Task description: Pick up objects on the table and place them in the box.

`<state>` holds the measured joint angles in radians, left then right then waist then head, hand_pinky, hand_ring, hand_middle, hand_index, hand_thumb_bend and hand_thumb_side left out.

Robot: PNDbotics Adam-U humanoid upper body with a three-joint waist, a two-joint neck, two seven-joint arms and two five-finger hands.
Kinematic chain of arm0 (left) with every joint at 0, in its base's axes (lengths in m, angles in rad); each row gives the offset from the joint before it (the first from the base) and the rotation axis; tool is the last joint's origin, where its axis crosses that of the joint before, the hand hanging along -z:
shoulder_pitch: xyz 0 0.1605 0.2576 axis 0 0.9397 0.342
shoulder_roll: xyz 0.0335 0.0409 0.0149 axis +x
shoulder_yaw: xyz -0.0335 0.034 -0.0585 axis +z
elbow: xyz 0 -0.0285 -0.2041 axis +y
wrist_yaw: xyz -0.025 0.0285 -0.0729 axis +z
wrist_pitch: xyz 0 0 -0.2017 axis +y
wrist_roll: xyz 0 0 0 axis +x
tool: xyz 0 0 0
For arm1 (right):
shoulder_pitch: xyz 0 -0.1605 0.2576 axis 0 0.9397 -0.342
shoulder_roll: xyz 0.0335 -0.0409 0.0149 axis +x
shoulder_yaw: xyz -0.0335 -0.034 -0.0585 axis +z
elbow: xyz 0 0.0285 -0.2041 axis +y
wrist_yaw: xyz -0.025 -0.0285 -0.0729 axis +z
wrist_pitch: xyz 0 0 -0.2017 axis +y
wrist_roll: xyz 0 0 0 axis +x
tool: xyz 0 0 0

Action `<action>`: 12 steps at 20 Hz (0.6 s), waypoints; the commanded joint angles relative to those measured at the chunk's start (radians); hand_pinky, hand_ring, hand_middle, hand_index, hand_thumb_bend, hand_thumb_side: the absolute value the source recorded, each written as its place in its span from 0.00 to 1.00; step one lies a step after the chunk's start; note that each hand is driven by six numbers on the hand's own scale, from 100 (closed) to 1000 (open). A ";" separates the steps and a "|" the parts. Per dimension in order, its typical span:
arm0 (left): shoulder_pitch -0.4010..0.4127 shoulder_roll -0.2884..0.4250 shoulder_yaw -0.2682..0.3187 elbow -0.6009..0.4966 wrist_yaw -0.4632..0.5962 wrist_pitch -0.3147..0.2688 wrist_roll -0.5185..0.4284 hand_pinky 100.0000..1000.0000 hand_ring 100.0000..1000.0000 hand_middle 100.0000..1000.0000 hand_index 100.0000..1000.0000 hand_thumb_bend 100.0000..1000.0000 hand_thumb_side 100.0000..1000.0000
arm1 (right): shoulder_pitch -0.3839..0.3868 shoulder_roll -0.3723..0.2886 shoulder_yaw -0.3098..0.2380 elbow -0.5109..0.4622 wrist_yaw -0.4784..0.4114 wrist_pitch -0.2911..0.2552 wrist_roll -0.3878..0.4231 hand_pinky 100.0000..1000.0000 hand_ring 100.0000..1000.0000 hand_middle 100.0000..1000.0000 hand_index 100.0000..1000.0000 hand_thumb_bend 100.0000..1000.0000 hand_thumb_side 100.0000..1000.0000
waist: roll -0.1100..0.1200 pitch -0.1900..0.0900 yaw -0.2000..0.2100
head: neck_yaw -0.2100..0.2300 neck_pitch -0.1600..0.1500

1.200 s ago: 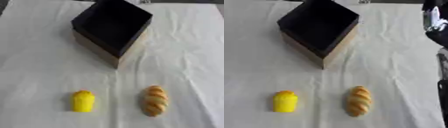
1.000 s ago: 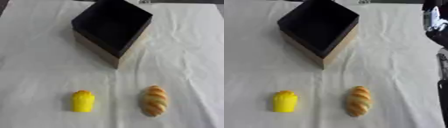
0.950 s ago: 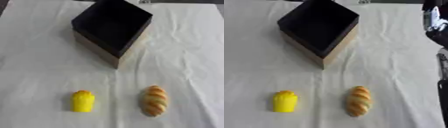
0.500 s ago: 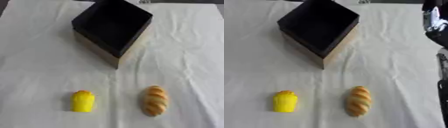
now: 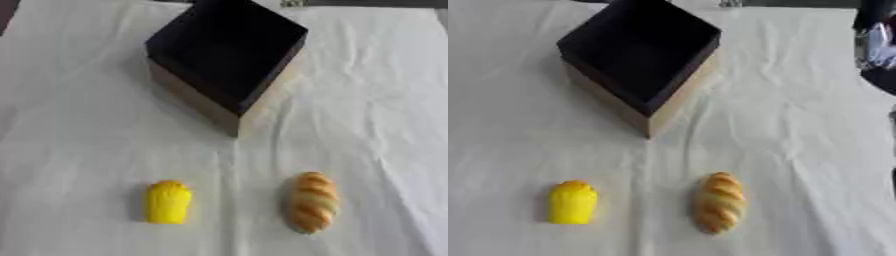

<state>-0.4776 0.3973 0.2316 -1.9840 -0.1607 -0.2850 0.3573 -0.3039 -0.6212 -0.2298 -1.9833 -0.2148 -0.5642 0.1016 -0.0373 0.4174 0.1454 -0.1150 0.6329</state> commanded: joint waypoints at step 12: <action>0.014 0.060 0.007 -0.016 -0.009 0.005 -0.002 0.81 0.80 0.76 0.88 0.24 0.48 | 0.314 -0.440 0.131 -0.017 0.614 -0.327 -0.160 0.84 0.84 0.70 0.86 0.00 0.01 | -0.012 -0.030 -0.024 | 0.026 0.003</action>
<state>-0.4576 0.4231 0.2318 -1.9840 -0.1681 -0.2818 0.3552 0.0100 -1.0096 -0.1012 -1.9837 0.3424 -0.8817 -0.0350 -0.0513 0.4109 0.1229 -0.0924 0.6396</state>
